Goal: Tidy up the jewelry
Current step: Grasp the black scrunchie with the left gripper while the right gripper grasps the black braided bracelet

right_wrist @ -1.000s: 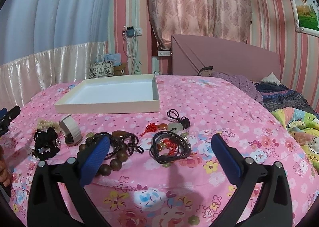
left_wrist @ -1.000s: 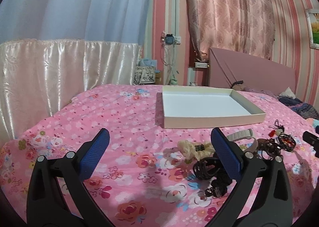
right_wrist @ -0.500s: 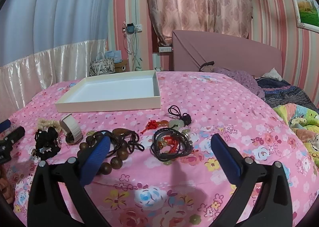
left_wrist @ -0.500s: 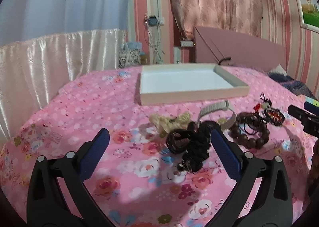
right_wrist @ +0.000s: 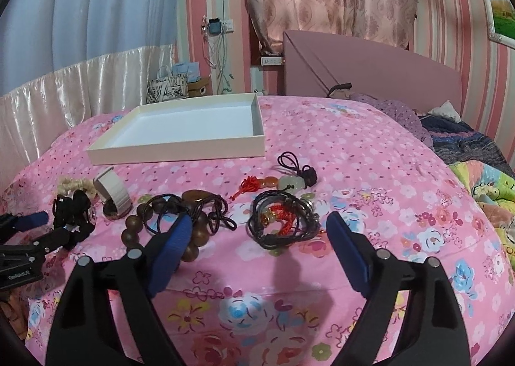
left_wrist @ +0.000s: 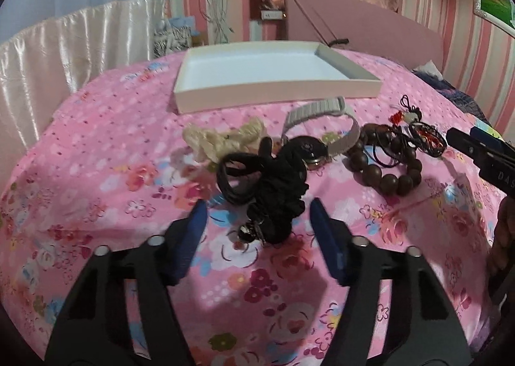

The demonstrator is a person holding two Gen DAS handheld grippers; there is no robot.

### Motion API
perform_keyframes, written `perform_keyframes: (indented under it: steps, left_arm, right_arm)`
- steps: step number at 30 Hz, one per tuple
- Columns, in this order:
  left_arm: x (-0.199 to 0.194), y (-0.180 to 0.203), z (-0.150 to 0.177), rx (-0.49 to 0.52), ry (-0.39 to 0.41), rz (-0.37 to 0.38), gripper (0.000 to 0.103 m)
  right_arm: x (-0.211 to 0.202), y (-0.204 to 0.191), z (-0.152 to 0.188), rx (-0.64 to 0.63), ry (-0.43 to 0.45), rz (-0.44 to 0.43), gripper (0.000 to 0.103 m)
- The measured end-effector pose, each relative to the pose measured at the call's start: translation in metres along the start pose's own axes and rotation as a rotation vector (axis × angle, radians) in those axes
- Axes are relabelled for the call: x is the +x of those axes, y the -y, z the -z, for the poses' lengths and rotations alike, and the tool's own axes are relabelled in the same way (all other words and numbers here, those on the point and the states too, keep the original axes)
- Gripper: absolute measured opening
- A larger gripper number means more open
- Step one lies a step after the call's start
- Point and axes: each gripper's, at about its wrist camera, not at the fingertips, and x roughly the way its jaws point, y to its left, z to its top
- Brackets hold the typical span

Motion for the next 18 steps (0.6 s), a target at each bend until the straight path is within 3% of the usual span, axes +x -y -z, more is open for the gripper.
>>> perform_keyframes:
  steps: [5, 9, 12, 14, 18]
  left_arm:
    - [0.016, 0.006, 0.000, 0.002, -0.072, 0.035, 0.040]
    - [0.023, 0.008, 0.001, -0.011, -0.091, 0.056, 0.035]
    - [0.024, 0.005, -0.001, -0.018, -0.096, 0.070, 0.027]
    - [0.024, 0.006, -0.001, -0.021, -0.094, 0.083, 0.022]
    - [0.023, 0.003, -0.002, -0.041, -0.087, 0.110, 0.019]
  right_arm:
    - [0.021, 0.014, -0.004, 0.039, -0.082, 0.007, 0.081]
    - [0.036, 0.025, -0.007, 0.064, -0.131, 0.019, 0.081]
    - [0.047, 0.031, -0.008, 0.080, -0.165, 0.031, 0.066]
    - [0.054, 0.036, -0.007, 0.107, -0.192, 0.026, 0.048]
    - [0.058, 0.042, -0.004, 0.143, -0.206, 0.002, 0.037]
